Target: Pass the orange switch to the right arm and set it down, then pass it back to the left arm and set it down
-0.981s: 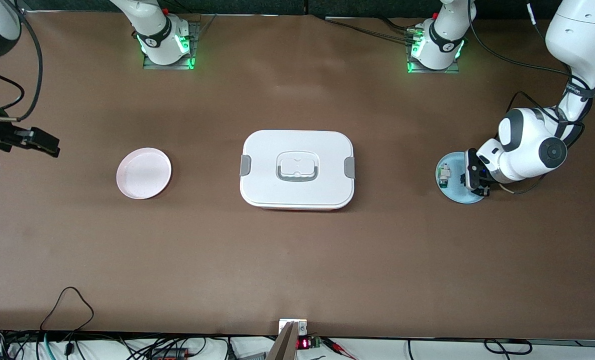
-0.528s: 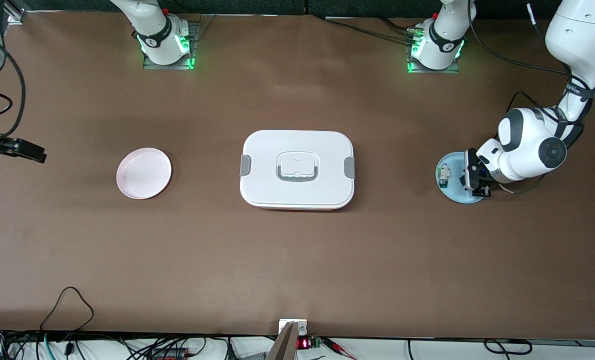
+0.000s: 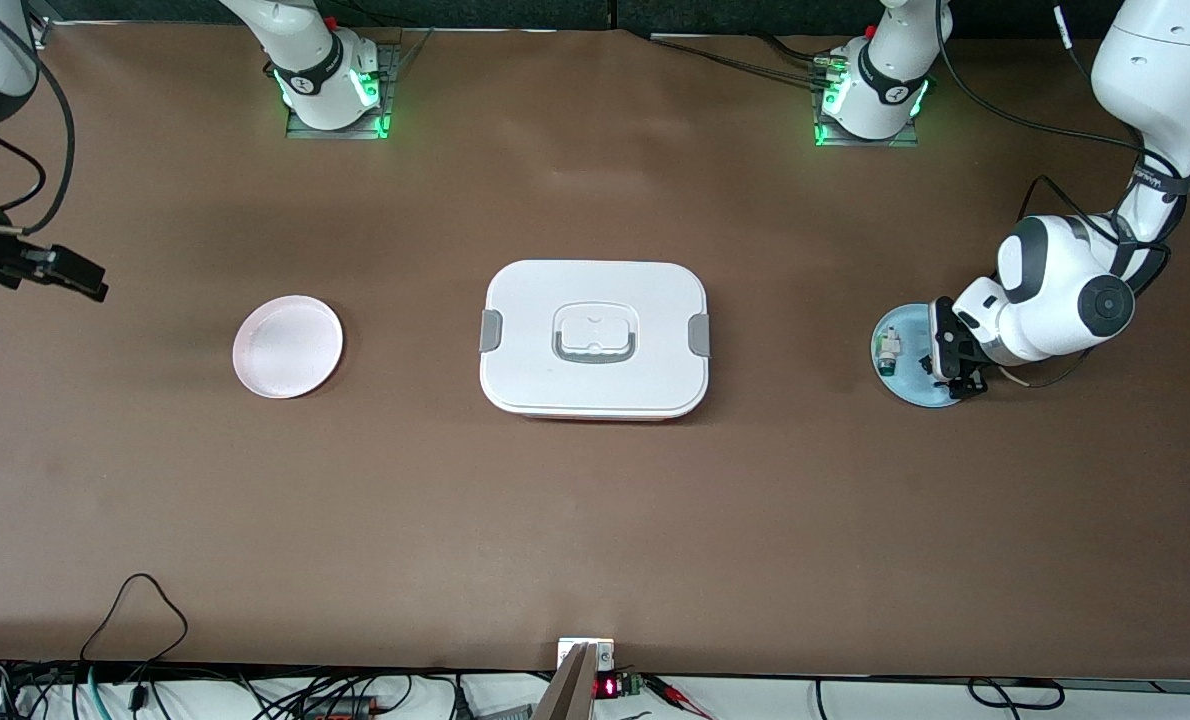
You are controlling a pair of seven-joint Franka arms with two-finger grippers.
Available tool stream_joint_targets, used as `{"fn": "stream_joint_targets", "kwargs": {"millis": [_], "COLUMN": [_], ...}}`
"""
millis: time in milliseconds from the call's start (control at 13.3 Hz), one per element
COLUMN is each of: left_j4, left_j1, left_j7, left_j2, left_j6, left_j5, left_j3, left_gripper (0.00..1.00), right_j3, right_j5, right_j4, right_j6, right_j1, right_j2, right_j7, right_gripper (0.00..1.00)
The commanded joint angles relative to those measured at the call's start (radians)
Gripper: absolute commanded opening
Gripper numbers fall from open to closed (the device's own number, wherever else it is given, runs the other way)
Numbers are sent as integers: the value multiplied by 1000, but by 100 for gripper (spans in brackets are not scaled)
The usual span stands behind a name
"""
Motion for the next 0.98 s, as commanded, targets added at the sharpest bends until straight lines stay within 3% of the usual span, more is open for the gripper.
{"fn": "stream_joint_targets", "kwargs": {"millis": [0,226,453,754,905], "left_j4": [7,46,157,203,229], "left_j1": [6,-3,-3,0,-3], "left_j7": [-40,-58,-161,-428,-596], "left_j2": [-36,-71,-82,-157,-197], "left_j6": [-58,-131,-305,-394,-462], "left_j5": [24,24,24,14,11], "left_j3": [-7,-10,-18,-23,-50], "left_gripper": [100,100,100,100,100], "right_j3": [-3,-3,0,-4,2], "right_j5": [18,61,69,78,78], "right_j4": [4,21,36,41,44], "right_j6": [5,-7,-13,-49,-55], "right_j1": [-2,-5,1,-7,1], "right_j2": [-32,-29,-13,-13,-13], "right_j7": [-12,-12,-26,-146,-51], "right_gripper": [100,100,100,100,100]}}
